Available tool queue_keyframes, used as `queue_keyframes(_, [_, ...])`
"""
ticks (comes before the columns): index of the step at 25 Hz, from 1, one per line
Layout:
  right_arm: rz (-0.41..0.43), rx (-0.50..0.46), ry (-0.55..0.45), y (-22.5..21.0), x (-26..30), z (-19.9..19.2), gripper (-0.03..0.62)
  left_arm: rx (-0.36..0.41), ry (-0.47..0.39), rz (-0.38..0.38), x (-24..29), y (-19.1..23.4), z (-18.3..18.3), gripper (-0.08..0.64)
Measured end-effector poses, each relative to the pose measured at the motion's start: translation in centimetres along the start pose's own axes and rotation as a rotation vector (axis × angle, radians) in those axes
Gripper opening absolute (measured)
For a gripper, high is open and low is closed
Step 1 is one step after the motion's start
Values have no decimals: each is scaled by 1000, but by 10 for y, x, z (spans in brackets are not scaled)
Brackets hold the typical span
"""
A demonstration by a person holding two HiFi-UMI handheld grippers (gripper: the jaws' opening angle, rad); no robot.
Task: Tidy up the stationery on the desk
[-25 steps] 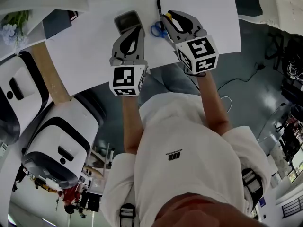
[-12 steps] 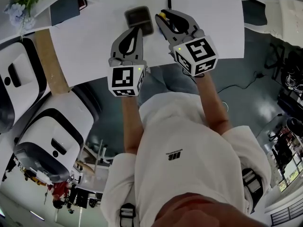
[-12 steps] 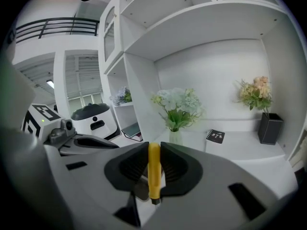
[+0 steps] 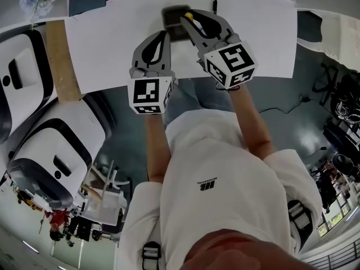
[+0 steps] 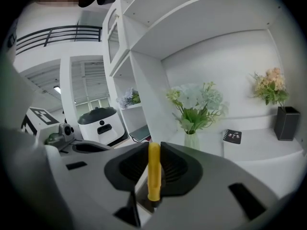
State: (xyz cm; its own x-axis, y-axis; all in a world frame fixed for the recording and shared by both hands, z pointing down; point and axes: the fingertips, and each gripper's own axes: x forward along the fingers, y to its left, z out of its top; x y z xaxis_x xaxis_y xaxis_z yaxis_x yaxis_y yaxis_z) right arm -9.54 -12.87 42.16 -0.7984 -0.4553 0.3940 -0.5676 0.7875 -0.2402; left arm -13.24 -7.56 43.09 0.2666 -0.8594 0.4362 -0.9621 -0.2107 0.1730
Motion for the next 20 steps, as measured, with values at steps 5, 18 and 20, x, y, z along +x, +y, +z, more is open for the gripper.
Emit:
queue_keyframes(5, [16,-7,-25,6,7,5,58,-16,0,20,-4,8,-6,0])
queue_keyframes(18, [45,-41,100,14,39,-39,70,-28,15,30,-2,11,-16,0])
queue_keyframes(20, [43,-44,105,14,40,-41,87,-28,16,29,-1,10,-17,0])
